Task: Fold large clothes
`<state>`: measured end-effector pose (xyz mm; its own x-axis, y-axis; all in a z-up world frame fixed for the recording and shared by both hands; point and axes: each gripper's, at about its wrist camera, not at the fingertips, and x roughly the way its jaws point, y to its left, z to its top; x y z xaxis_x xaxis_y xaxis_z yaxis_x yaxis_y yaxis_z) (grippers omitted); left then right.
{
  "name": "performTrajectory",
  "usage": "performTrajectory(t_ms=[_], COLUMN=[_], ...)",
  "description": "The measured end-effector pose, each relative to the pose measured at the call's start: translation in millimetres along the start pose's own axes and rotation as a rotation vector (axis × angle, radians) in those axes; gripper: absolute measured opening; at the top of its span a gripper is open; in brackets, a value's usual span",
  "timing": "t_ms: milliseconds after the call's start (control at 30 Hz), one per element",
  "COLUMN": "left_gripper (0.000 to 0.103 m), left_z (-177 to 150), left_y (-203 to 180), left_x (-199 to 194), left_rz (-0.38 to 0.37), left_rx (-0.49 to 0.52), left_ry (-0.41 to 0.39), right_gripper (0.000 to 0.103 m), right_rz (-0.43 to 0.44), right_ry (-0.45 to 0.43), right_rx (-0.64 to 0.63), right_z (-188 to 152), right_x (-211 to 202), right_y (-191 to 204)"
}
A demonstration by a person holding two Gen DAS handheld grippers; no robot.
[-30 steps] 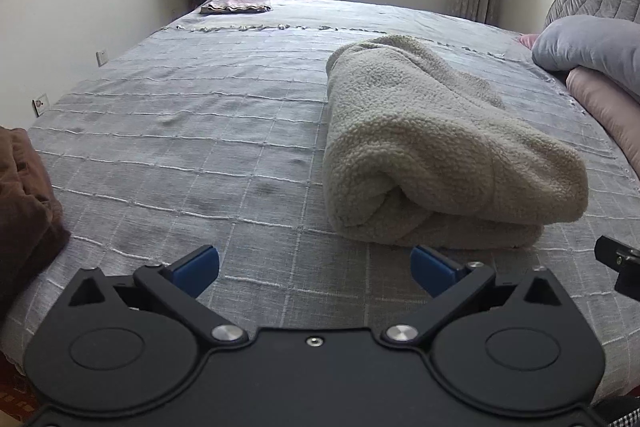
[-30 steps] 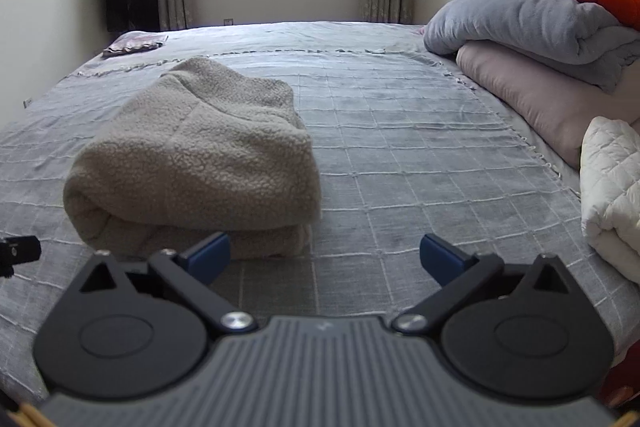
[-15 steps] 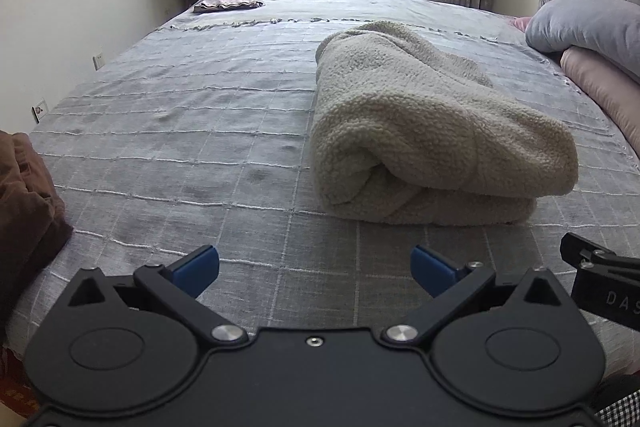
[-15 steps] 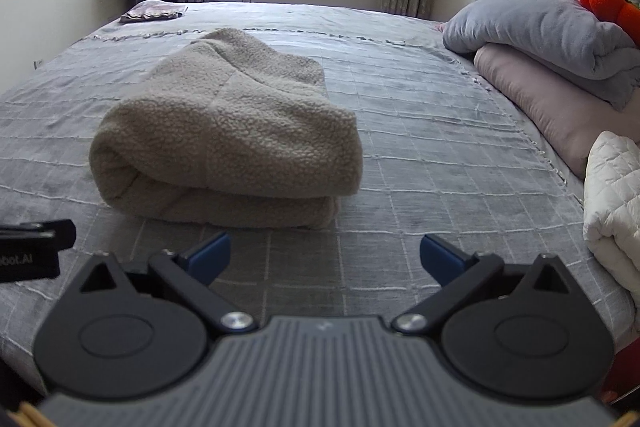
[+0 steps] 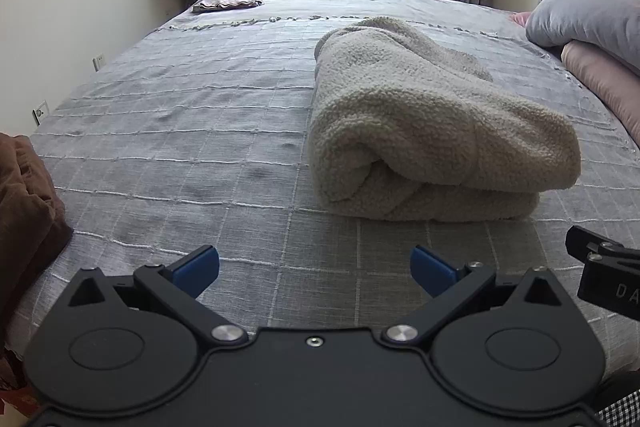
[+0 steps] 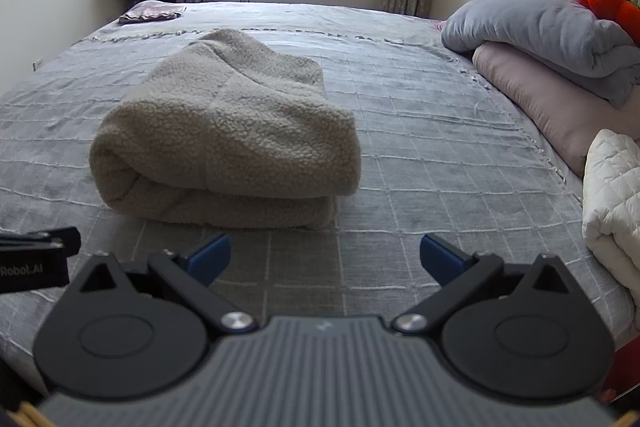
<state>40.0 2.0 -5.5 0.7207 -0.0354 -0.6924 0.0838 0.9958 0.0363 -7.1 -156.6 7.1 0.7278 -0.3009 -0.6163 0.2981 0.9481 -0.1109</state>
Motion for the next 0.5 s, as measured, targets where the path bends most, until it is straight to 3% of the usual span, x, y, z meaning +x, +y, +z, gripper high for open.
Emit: performTrajectory(t_ms=[500], left_gripper=[0.103], left_z=[0.6], left_y=[-6.2], left_x=[-0.3], left_rz=[0.004], left_rx=[0.021], left_ry=[-0.002], right_gripper=[0.103], right_rz=[-0.003], right_ry=[-0.001], right_rx=[0.018], right_z=[2.7], right_x=[1.2], right_y=[-8.0])
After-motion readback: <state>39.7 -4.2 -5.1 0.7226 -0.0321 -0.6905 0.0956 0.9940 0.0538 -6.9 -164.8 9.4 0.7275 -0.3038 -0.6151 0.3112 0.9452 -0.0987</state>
